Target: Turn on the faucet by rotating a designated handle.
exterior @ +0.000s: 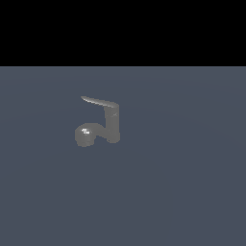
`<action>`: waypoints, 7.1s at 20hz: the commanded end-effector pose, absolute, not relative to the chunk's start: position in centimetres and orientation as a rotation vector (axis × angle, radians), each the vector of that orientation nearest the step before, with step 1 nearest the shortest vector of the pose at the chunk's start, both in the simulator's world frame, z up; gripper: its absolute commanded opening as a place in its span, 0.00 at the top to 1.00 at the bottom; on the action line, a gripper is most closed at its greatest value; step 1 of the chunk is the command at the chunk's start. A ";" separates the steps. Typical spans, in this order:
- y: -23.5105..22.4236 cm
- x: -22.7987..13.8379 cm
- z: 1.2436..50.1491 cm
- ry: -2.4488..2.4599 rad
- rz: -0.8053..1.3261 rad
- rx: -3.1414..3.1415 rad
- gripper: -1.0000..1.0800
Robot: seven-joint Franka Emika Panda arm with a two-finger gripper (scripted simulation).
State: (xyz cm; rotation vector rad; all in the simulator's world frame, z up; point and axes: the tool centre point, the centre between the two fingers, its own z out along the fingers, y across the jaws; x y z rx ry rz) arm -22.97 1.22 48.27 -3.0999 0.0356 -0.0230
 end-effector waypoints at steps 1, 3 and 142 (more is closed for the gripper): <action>1.4 -22.2 48.0 0.077 -0.015 -3.082 1.00; 1.6 -21.3 47.8 0.120 -0.006 -3.064 1.00; 8.4 -5.5 17.4 2.314 -0.002 -2.118 1.00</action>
